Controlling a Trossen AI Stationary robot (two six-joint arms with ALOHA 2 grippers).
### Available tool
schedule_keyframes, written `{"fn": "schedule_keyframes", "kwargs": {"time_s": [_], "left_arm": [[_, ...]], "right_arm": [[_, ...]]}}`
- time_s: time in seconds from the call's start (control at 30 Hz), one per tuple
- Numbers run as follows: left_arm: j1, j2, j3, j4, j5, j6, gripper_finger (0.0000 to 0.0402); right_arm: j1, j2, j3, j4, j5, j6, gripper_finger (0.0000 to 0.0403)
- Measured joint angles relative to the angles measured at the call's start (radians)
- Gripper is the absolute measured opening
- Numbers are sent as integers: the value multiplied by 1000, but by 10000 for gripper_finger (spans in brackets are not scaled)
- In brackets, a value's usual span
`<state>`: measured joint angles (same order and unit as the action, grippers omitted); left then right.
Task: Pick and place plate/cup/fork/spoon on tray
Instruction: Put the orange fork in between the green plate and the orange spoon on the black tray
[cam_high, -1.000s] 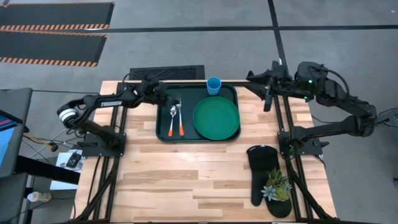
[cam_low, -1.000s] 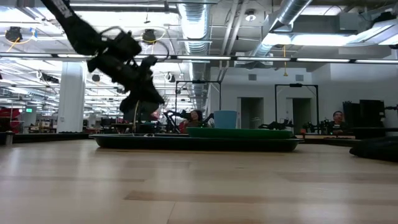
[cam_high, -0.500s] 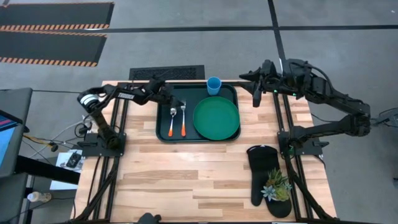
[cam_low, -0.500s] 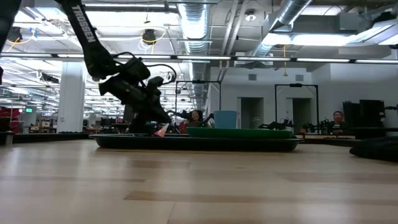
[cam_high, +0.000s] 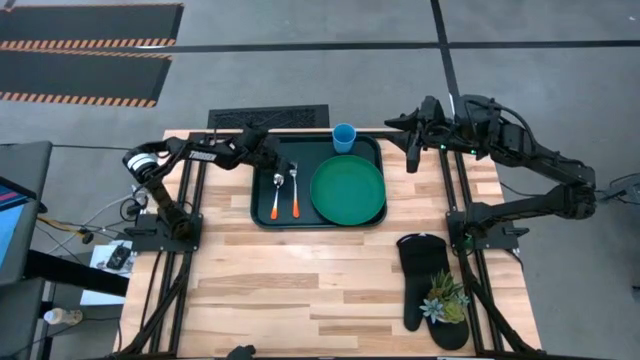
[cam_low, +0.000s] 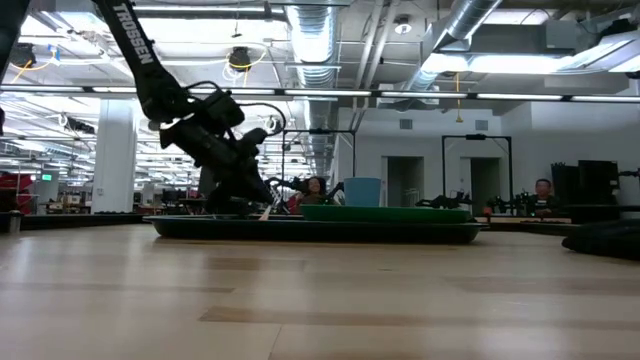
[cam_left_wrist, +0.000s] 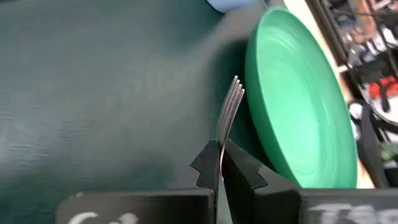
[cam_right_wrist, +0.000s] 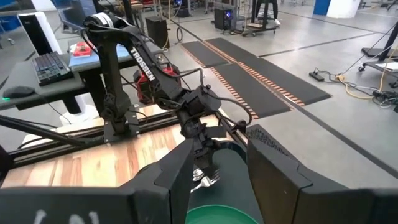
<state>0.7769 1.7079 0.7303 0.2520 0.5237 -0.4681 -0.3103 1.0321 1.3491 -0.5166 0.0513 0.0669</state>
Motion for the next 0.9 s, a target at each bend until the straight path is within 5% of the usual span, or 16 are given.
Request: {"fn": "schedule_keyframes", "kwargs": {"time_s": [0.9], "left_arm": [[-14, -37, 1, -138, -95, 74, 0]], "right_arm": [[0, 0, 0, 0, -2, -4, 172]]}}
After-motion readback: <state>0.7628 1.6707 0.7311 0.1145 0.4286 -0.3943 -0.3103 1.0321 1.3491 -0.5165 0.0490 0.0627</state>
